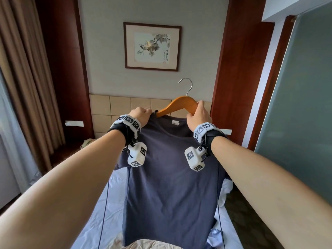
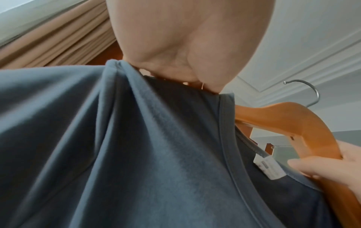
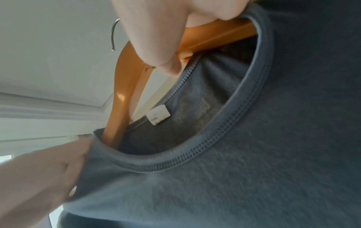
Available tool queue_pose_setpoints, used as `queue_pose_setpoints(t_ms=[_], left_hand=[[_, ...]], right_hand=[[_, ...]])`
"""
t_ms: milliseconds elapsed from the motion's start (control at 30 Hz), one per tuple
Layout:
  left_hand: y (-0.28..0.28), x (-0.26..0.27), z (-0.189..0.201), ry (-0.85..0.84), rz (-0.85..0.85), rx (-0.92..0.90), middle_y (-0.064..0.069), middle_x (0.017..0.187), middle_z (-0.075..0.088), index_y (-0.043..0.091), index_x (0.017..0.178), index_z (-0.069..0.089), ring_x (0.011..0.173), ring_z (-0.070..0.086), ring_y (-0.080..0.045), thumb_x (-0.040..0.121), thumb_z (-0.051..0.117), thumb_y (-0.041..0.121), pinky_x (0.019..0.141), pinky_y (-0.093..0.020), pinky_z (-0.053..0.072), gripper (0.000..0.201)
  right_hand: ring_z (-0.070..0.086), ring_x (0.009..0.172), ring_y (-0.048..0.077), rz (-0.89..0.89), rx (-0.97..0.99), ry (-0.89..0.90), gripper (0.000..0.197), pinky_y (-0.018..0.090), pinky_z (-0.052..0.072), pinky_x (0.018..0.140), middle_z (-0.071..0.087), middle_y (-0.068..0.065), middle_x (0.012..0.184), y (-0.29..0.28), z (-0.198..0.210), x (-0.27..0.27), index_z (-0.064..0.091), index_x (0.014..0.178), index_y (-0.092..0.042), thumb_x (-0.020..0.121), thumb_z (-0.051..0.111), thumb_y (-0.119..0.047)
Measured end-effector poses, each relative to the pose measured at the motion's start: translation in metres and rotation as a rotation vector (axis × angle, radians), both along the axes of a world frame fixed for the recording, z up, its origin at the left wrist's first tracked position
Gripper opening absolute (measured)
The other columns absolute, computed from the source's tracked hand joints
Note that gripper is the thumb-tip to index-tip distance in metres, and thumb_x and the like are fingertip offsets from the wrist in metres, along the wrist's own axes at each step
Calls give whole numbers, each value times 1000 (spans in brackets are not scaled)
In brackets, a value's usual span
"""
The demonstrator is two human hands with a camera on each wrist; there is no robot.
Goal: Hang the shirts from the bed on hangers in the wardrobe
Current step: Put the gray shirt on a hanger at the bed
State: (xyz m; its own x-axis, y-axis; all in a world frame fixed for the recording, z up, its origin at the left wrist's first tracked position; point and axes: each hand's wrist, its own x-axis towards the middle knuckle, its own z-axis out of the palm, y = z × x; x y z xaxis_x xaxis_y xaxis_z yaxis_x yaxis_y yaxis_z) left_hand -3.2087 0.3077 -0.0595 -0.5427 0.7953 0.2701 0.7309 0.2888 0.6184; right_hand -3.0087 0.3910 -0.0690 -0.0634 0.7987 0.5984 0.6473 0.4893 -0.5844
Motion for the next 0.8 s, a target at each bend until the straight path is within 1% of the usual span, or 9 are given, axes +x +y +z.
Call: queue_pose_setpoints(t_ms=[67, 167, 300, 367, 467, 567, 633, 700, 800], left_hand=[[-2, -6, -3, 5, 48, 2, -12, 82, 60, 13, 76, 57, 76, 56, -32, 95, 39, 46, 72, -32, 40, 42], [-5, -19, -6, -53, 131, 67, -16, 97, 64, 12, 97, 66, 88, 58, -35, 94, 37, 44, 81, -35, 46, 44], [-7, -38, -11, -371, 200, 226, -15, 107, 64, 8, 114, 64, 100, 59, -34, 93, 41, 42, 93, -38, 44, 46], [-6, -43, -13, -550, 182, 332, -15, 112, 63, 3, 121, 62, 107, 59, -34, 94, 49, 39, 93, -35, 43, 47], [-5, -44, -16, -605, 135, 419, -10, 100, 61, 3, 116, 66, 96, 59, -26, 93, 58, 33, 83, -29, 42, 39], [-3, -50, -18, -581, 125, 463, -9, 86, 59, 9, 92, 68, 82, 53, -22, 91, 59, 26, 74, -29, 40, 19], [-3, -55, -19, -557, 150, 447, -8, 75, 56, 9, 79, 61, 77, 49, -23, 92, 56, 25, 70, -28, 38, 21], [-6, -60, -20, -548, 178, 431, -6, 72, 55, 9, 80, 59, 78, 50, -24, 93, 54, 31, 71, -28, 36, 26], [-8, -63, -22, -531, 237, 341, -11, 89, 61, 10, 92, 63, 86, 55, -31, 95, 47, 43, 78, -31, 36, 36]], right_hand=[[65, 92, 35, -16, -9, 24, 26, 50, 49, 91, 65, 4, 99, 1, -1, -1, 42, 111, -15, 89, 57, -12], [65, 93, 36, -37, -17, 74, 27, 50, 49, 91, 67, 6, 102, 3, -2, -2, 43, 111, -14, 89, 57, -12], [66, 91, 34, -63, -31, 137, 27, 45, 52, 85, 67, 6, 103, 6, -4, 1, 45, 114, -13, 91, 59, -18], [66, 91, 34, -63, -34, 162, 28, 46, 53, 84, 67, 6, 104, 8, -5, 1, 45, 116, -14, 92, 59, -21], [66, 91, 35, -59, -54, 181, 30, 50, 53, 86, 67, 7, 103, 11, -7, 1, 45, 114, -13, 91, 61, -24], [67, 88, 35, -66, -68, 201, 29, 49, 54, 83, 67, 7, 100, 14, -8, 4, 46, 110, -12, 89, 63, -20], [67, 86, 34, -76, -58, 217, 28, 47, 55, 80, 66, 6, 97, 17, -9, 7, 46, 110, -12, 88, 63, -18], [67, 84, 33, -82, -62, 232, 27, 44, 54, 78, 63, 1, 92, 18, -9, 10, 46, 110, -13, 89, 62, -17], [67, 86, 32, -87, -73, 258, 27, 38, 51, 75, 61, 0, 92, 18, -7, 12, 46, 112, -12, 90, 61, -18]])
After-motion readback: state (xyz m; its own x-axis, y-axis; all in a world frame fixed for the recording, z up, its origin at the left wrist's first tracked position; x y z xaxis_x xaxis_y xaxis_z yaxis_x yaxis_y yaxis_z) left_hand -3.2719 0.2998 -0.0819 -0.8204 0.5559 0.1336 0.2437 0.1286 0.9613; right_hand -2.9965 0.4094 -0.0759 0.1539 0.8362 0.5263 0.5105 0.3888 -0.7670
